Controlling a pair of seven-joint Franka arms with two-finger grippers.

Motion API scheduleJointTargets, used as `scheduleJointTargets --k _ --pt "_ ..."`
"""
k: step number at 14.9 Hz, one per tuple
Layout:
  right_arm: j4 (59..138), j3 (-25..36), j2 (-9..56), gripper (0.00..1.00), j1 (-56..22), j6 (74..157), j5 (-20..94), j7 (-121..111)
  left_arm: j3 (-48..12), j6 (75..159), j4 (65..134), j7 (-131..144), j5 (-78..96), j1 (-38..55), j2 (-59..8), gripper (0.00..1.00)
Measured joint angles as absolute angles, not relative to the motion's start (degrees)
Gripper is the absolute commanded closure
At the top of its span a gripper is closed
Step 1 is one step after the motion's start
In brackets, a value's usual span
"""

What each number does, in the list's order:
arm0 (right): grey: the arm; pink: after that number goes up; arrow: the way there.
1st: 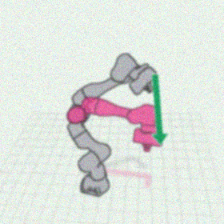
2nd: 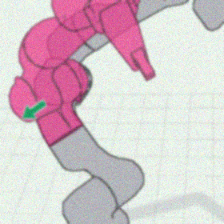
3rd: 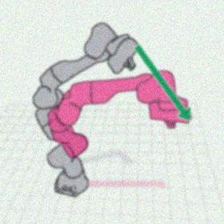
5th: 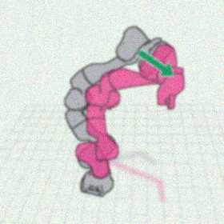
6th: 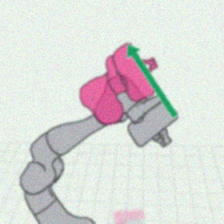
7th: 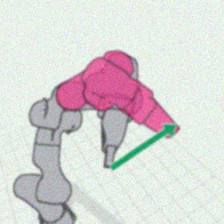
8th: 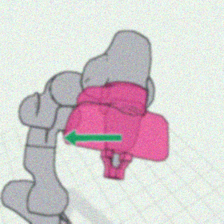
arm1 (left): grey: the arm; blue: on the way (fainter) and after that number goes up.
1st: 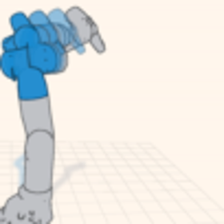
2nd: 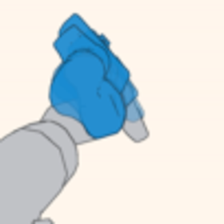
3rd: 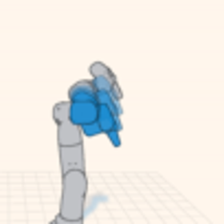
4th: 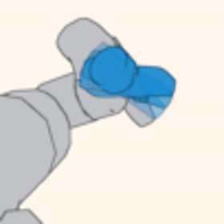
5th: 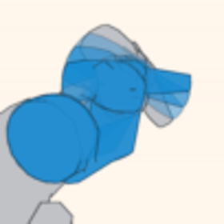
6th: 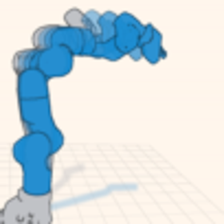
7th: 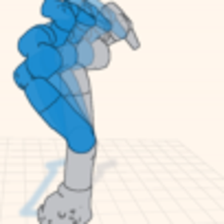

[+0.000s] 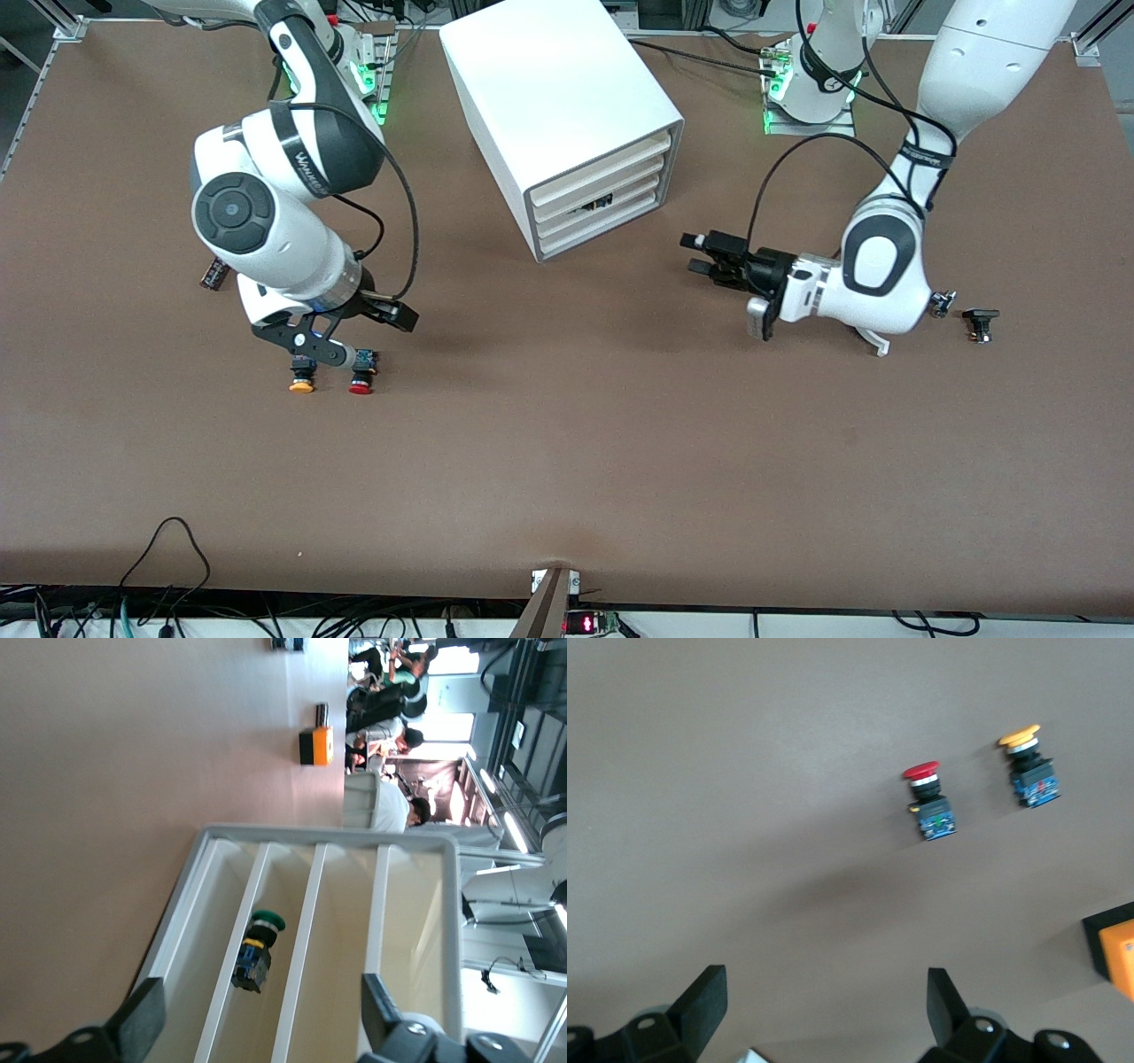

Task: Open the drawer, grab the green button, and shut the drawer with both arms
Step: 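Grasp the drawer handle with the left gripper and pull it open, then pull the drawer further out with the left gripper while the right gripper approaches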

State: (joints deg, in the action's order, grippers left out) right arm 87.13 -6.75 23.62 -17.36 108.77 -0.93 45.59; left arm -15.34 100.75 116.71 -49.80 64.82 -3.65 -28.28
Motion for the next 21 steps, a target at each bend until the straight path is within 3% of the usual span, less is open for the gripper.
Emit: scheduleJointTargets --k 2,10,16,18,19,21 --pt "87.0 -6.8 24.1 0.00 -18.3 110.7 -0.9 48.4 -17.4 103.6 119.9 -53.9 65.3 -3.6 -28.3 0.14" --pt "87.0 -6.8 25.3 0.00 -20.9 117.6 -0.9 59.2 -24.3 110.7 126.9 -60.5 68.6 -3.0 -29.0 0.16" --pt "83.6 -6.8 27.5 0.00 -23.2 119.1 -0.9 67.3 -24.3 111.8 127.6 -67.5 70.9 -2.0 -33.5 0.33" --pt "81.3 -6.8 29.0 0.00 -24.2 119.0 -0.9 70.0 -24.3 111.8 127.7 -68.6 71.9 -1.4 -34.5 0.43" --pt "80.1 -6.8 29.8 0.00 -24.7 119.0 -0.9 71.3 -24.3 111.8 127.9 -69.1 72.7 -0.8 -34.7 0.55" --pt "77.5 -6.8 31.4 0.00 -25.5 118.5 -0.9 74.2 -24.4 111.9 128.5 -70.0 74.0 0.3 -34.8 0.96"
